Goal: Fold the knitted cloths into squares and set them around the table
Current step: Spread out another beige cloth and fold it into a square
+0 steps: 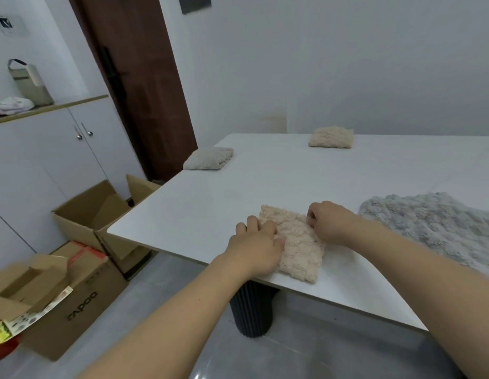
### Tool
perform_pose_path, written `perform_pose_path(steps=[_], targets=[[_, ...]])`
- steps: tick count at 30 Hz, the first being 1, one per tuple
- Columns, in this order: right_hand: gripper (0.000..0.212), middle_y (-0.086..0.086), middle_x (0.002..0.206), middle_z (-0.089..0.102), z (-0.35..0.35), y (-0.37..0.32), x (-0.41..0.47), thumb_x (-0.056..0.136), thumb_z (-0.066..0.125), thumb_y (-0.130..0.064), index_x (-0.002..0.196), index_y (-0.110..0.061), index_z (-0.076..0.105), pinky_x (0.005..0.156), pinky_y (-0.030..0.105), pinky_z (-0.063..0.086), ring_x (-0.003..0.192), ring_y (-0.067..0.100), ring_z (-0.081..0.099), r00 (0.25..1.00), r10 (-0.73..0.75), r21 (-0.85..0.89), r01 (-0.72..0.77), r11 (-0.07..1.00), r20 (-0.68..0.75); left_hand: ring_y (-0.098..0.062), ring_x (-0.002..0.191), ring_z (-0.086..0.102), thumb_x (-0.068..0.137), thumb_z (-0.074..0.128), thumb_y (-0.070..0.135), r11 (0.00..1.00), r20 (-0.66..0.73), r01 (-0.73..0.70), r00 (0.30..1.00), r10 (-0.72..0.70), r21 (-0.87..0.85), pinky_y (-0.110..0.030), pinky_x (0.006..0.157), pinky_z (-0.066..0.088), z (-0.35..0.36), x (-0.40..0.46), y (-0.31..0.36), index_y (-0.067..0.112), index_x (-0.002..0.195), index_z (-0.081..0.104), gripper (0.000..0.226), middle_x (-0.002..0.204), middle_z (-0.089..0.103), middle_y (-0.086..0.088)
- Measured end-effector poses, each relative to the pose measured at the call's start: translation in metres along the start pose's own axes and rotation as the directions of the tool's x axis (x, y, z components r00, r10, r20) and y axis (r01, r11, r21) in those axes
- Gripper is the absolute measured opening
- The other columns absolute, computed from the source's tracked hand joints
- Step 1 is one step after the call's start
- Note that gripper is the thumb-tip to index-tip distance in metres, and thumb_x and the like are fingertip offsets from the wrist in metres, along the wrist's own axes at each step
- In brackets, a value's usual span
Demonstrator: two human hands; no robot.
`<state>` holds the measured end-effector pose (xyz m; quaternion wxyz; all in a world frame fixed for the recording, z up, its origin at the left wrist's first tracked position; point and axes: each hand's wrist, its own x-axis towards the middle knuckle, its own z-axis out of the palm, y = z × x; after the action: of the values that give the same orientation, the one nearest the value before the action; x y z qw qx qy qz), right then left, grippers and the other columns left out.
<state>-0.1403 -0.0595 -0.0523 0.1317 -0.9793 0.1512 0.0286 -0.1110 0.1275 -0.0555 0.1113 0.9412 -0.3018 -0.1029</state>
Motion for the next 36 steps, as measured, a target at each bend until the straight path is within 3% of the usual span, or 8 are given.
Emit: perform_pose_path(steps=[8,13,16,19,23,26,32,36], targets=[[0.021,0.004,0.102,0.055,-0.008,-0.003,-0.024,0.091,0.043,-0.011,0.107,-0.013,0.056,0.072,0.032,0.04,0.087,0.024,0.053,1.0,0.025,-0.283,-0.02,0.959,0.014,-0.026,0.119,0.032,0.102,0.029,0.046,0.995,-0.088,-0.059,0.994,0.067,0.081,-0.039,0.102,0.03,0.019,-0.026,0.015,0.022,0.137,0.039,0.044,0.134,0.035,-0.005],[0.018,0.004,0.099,0.051,-0.01,-0.004,-0.034,0.091,0.041,-0.012,0.104,-0.015,0.053,0.077,0.033,0.037,0.087,0.023,0.047,1.0,0.017,-0.357,-0.014,0.934,0.007,-0.029,0.119,0.033,0.102,0.025,0.044,0.982,-0.113,-0.036,0.992,0.058,0.184,-0.043,0.101,0.03,0.026,-0.035,0.022,0.019,0.138,0.036,0.045,0.137,0.034,-0.008],[0.024,0.006,0.111,0.053,-0.007,-0.003,-0.038,0.093,0.042,-0.016,0.113,-0.015,0.054,0.081,0.034,0.038,0.1,0.026,0.051,0.999,-0.005,-0.331,-0.007,0.944,-0.034,-0.03,0.125,0.03,0.101,0.023,0.043,0.974,-0.023,-0.01,1.0,0.015,0.226,-0.044,0.105,0.027,0.018,-0.032,0.026,0.018,0.141,0.032,0.048,0.142,0.031,-0.01],[0.029,0.008,0.123,0.052,-0.014,0.008,-0.039,0.095,0.043,-0.019,0.121,-0.016,0.056,0.092,0.036,0.044,0.113,0.029,0.049,0.995,-0.024,-0.118,0.013,0.993,-0.096,-0.03,0.136,0.023,0.096,0.029,0.039,0.96,0.1,0.044,0.992,-0.074,0.278,-0.047,0.112,0.018,-0.004,-0.024,0.037,0.017,0.147,0.028,0.055,0.149,0.026,-0.01],[0.035,0.007,0.129,0.05,-0.047,0.047,-0.046,0.092,0.044,-0.014,0.125,-0.019,0.055,0.098,0.039,0.043,0.118,0.028,0.047,0.982,0.025,0.072,-0.011,0.997,-0.188,-0.032,0.129,0.028,0.091,0.035,0.032,0.939,-0.032,0.1,0.995,-0.095,0.329,-0.048,0.109,0.021,-0.034,-0.01,0.06,0.015,0.136,0.04,0.048,0.14,0.033,-0.01],[0.039,0.007,0.134,0.049,-0.07,0.092,-0.058,0.092,0.043,-0.017,0.131,-0.018,0.05,0.097,0.039,0.044,0.119,0.028,0.048,0.982,0.135,0.073,-0.126,0.989,-0.135,-0.032,0.123,0.032,0.093,0.034,0.029,0.962,-0.082,0.082,0.995,-0.063,0.26,-0.045,0.104,0.026,-0.042,0.004,0.083,0.016,0.133,0.042,0.042,0.137,0.038,-0.01],[0.045,0.013,0.139,0.046,-0.094,0.19,-0.058,0.093,0.045,-0.022,0.136,-0.01,0.041,0.096,0.039,0.046,0.115,0.03,0.052,0.945,0.326,0.002,-0.326,0.945,0.036,-0.03,0.128,0.034,0.096,0.037,0.025,0.994,0.076,-0.046,0.996,0.038,0.103,-0.037,0.09,0.03,-0.04,0.053,0.157,0.018,0.136,0.042,0.041,0.137,0.044,-0.007],[0.062,0.014,0.14,0.045,-0.096,0.232,-0.037,0.088,0.057,-0.047,0.135,-0.008,0.044,0.091,0.035,0.042,0.125,0.032,0.048,0.91,0.363,-0.096,-0.351,0.932,0.201,-0.023,0.087,0.054,0.092,0.054,0.034,1.0,0.284,0.003,0.959,0.005,-0.027,-0.03,0.065,0.037,-0.024,0.107,0.209,0.013,0.096,0.057,0.021,0.096,0.056,-0.003]])
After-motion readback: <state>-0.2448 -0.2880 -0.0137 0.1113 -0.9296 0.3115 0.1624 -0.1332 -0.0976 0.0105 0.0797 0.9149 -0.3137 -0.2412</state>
